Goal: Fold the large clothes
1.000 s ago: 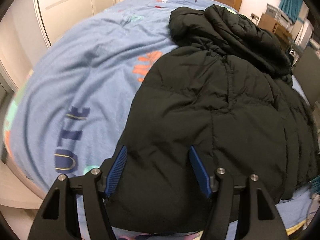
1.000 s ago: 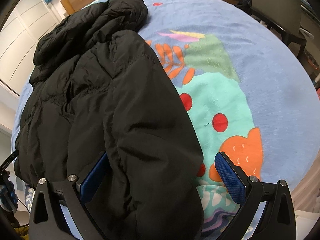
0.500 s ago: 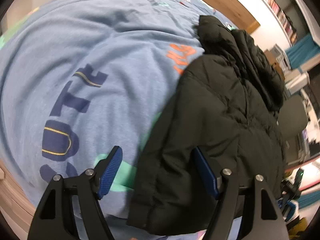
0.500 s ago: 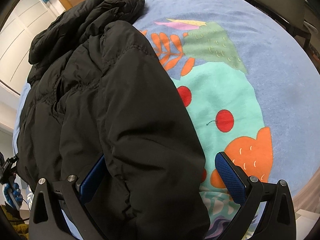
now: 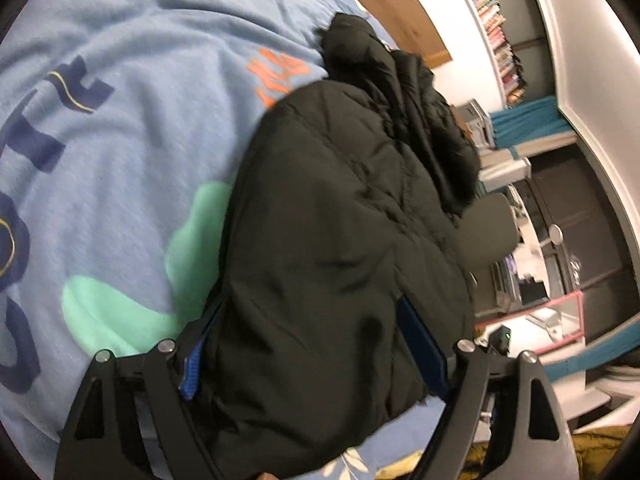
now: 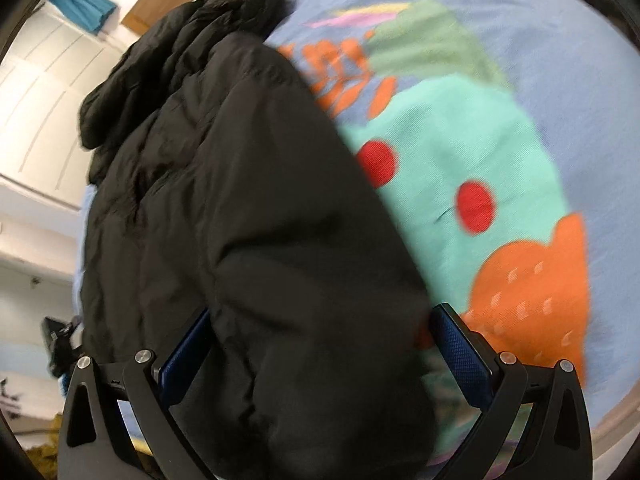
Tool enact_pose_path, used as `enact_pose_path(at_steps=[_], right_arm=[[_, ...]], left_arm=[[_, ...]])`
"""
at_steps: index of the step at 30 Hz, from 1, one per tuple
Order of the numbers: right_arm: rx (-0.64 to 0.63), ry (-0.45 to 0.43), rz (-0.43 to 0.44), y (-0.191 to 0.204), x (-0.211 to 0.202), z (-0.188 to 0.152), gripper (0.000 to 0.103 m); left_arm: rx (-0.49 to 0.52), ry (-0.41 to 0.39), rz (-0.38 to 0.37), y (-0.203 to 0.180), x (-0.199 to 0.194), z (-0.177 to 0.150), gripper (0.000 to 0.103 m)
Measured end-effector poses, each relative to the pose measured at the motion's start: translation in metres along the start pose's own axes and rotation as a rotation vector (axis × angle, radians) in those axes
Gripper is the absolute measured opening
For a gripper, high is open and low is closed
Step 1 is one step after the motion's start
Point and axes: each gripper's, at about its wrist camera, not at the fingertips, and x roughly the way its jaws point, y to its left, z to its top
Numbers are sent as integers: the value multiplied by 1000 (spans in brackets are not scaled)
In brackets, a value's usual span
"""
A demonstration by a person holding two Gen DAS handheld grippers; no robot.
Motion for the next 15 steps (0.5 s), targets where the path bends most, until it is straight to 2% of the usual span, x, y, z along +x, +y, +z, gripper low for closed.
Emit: enact_pose_path(at_steps=[3,7,12,15], right_arm=[[-29,43,58,6,6,-8,102],[-45,39,69,10,4,-15,103],[-37,16,58,25,0,-18,102],[-19,4,44,22,-3,-24,98]], left_arm=[[-4,21,-36,0,-2,-5,82],[-35,57,-83,0,4,-13,82],[-71,75,-66,-4,12,-24,82],[-67,48,-28,-10,13,-29,82]])
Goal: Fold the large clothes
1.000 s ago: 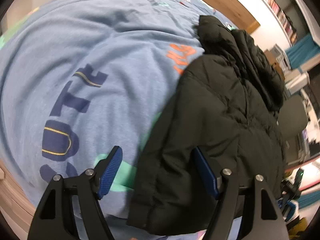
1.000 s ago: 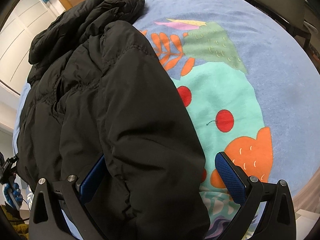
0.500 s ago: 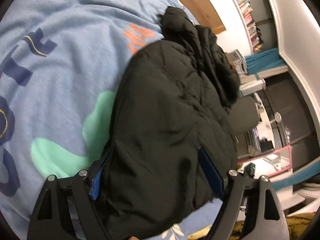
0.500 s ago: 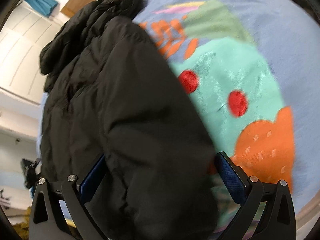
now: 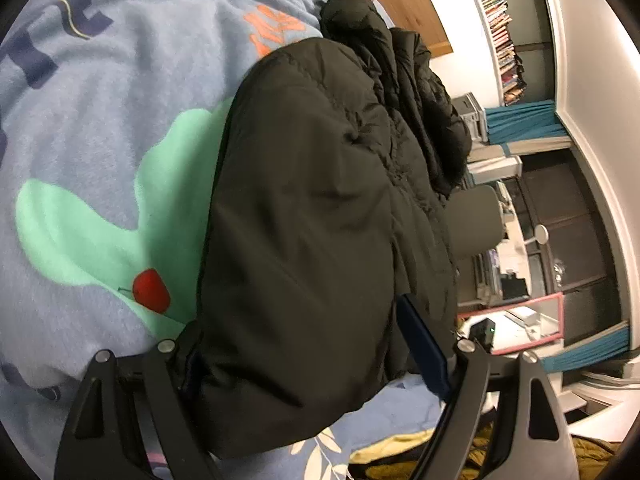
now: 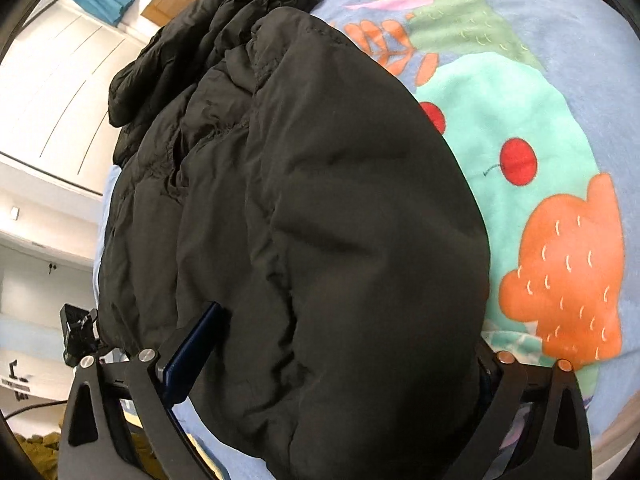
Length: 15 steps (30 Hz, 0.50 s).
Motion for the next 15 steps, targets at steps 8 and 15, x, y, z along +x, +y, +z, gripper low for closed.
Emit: enact_pose_path(at_steps=[8,15], right_arm=[[47,-21,-4,6,-1,-10,71],[-35,-50,20,35,-12,-12,28]], left_arm=[[64,-13,169,-27,16,-13,48],[182,-25,219,-72,17,-16,16]])
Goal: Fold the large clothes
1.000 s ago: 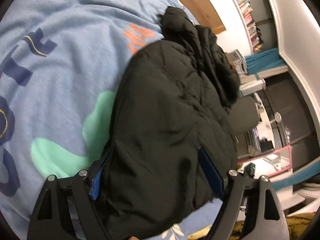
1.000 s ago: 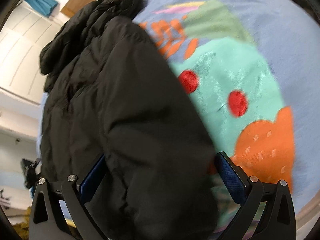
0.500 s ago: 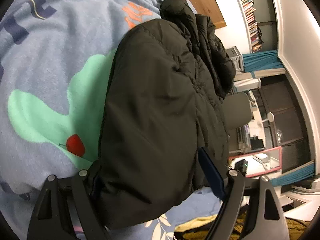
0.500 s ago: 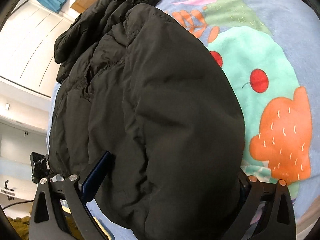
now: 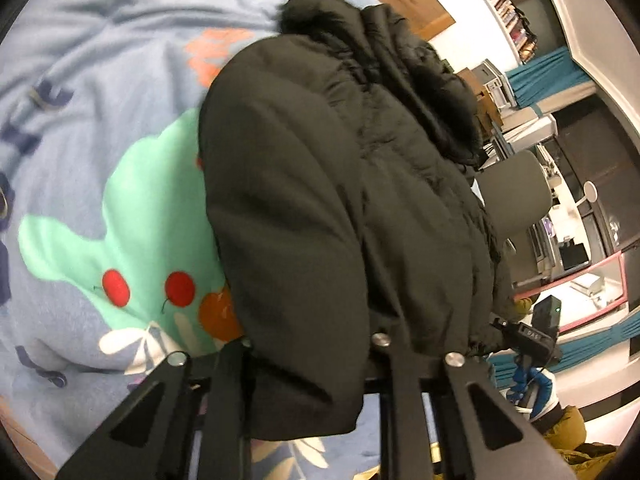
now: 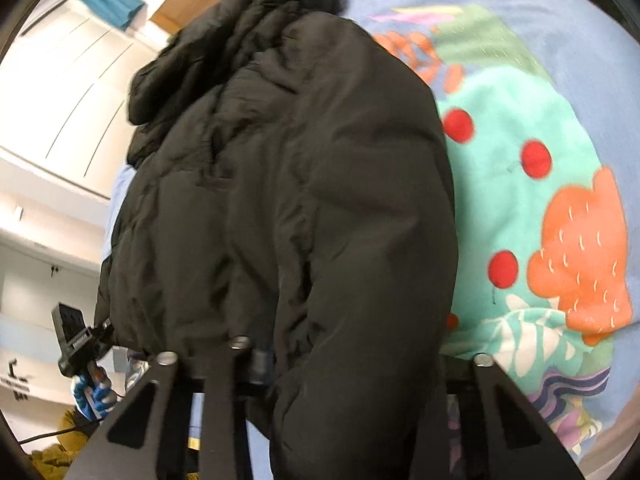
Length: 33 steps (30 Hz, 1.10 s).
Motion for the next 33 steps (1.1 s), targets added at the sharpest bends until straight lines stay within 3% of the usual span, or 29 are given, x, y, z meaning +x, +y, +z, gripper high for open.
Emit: enact_pose_path(at_steps=[5,11,18,24,29,33], right_arm=[[-56,-60,19,22,-20,13,18],[-58,-171,134,43,-59,53,16],[-26,-317,263,61,-110,121,15],[52,-430,330,62,-142,183,15],[116,-463,345,63,-133,239,15],[150,-484,281,71,-106,292,15]], left_arm=[[-5,-61,-43,-18,-24,15,13],[26,-154,-108,-51,-64,57,12],[23,-270,-230,-94,-100,137,12],[-102,-349,-349,-99,-116,217,12],[-158,-366,-337,-101,-99,283,12],[-147,-368,-255,-103,-68,346,12]])
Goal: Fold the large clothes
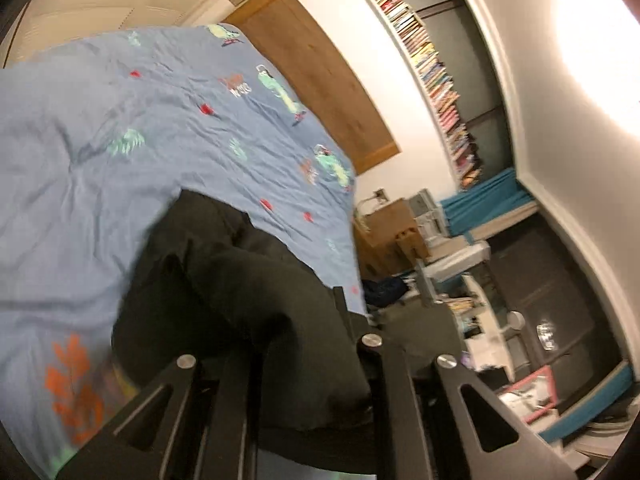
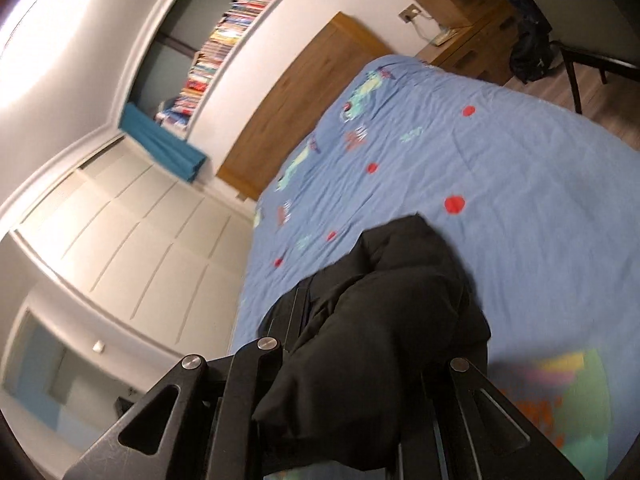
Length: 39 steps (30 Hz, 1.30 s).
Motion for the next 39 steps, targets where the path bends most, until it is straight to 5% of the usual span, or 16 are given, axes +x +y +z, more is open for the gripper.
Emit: enact_pose_path(at_steps=[8,13,20,24,28,32,35,39], right_arm=[[35,-20,-176,-26,112,53,15],[89,11,-267,-58,189,73,16],[133,64,-354,-102,274,74,16],[145,76,-333,-106,283,75,28],[227,32,-194,-110,259,82,83],[186,-28,-175,-94,223,99,86],[92,-78,-195,-66,187,109,86],[-104,-63,-201,-10,163,95,86]], left_arm=[[94,11,200,21,130,68,15],[80,73,311,67,222,91,18],[22,149,329,133,296,89,20],[-22,156,293,136,300,91,27],[-187,84,103,139,266,107,49],[-150,16,94,110,224,126,53],[11,-32,217,71,196,127,53],[182,-11,285,21,185,101,53]])
